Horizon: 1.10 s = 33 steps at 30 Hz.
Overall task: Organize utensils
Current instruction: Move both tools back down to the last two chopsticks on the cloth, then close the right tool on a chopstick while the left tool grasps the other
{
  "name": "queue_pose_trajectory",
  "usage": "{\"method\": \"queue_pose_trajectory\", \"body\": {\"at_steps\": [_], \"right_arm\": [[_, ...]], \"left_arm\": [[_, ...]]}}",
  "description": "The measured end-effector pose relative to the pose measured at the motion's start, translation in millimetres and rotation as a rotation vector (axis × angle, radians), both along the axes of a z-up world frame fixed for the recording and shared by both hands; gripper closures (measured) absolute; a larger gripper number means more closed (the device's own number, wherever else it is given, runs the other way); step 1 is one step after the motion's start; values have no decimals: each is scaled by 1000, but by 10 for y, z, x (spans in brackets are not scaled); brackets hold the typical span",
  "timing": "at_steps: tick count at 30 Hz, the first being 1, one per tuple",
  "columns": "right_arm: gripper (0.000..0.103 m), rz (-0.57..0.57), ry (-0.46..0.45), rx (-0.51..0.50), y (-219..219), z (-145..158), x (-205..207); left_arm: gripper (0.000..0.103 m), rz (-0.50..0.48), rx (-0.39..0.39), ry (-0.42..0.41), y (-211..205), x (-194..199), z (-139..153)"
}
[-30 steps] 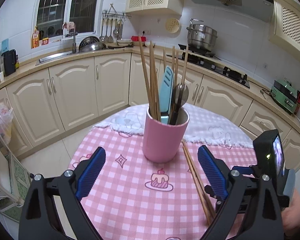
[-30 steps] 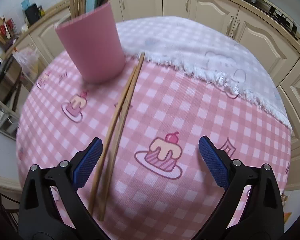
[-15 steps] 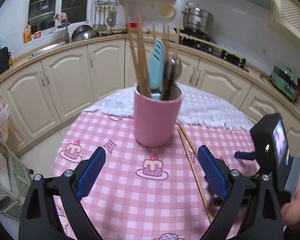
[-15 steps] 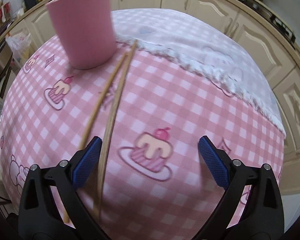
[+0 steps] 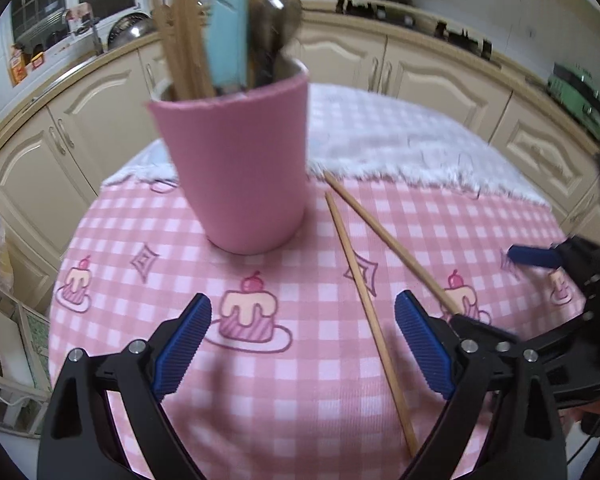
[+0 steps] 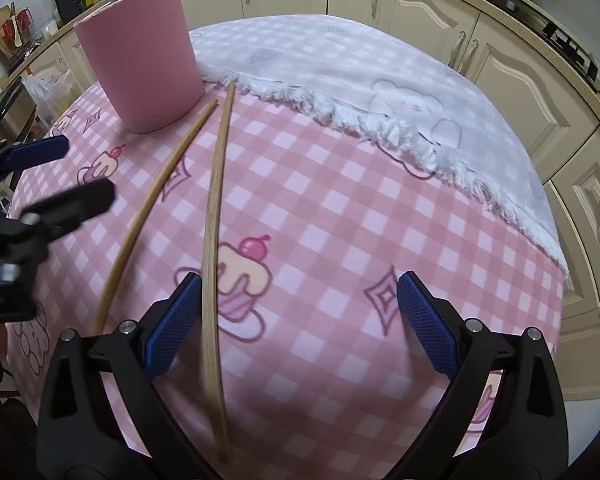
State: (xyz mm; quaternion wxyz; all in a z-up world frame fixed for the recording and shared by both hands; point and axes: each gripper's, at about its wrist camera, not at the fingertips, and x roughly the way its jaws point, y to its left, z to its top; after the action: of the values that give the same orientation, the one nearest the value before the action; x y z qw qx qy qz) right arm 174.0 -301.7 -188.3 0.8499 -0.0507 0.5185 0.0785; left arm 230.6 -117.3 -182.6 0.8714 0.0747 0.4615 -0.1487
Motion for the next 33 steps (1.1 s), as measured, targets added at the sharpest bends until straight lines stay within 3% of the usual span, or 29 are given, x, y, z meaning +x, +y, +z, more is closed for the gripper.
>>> {"method": "queue_pose_trajectory", "body": {"at_steps": [3, 7, 10, 11, 16, 18, 21, 24, 26, 31, 33], "right_arm": [[8, 2, 5, -3, -53, 4, -13], [8, 9, 4, -6, -42, 6, 14], [8, 31, 4, -11, 1, 1, 90], [8, 42, 4, -12, 45, 3, 147], [10, 112, -2, -40, 265, 0, 401], [19, 130, 9, -15, 294, 9, 521], [37, 179, 11, 0, 396, 45, 614], [69, 206, 2, 10, 460, 73, 677], [96, 196, 12, 21, 455, 99, 699], [96, 143, 13, 121, 267, 124, 558], [96, 99, -10, 207, 99, 190, 434]], "left_arm": [[16, -24, 30, 35, -109, 62, -117], [31, -45, 50, 52, -204, 140, -221], [59, -59, 37, 58, -184, 190, -184], [62, -60, 32, 64, -149, 214, -177], [66, -69, 64, 72, -89, 333, -149], [66, -75, 33, 89, -49, 418, -149], [77, -84, 47, 85, -52, 468, -134], [98, -111, 23, 105, -61, 520, -122], [98, -121, 24, 107, -54, 501, -116], [98, -148, 1, 91, -19, 321, -83], [98, -163, -28, 76, 7, 223, -32]]}}
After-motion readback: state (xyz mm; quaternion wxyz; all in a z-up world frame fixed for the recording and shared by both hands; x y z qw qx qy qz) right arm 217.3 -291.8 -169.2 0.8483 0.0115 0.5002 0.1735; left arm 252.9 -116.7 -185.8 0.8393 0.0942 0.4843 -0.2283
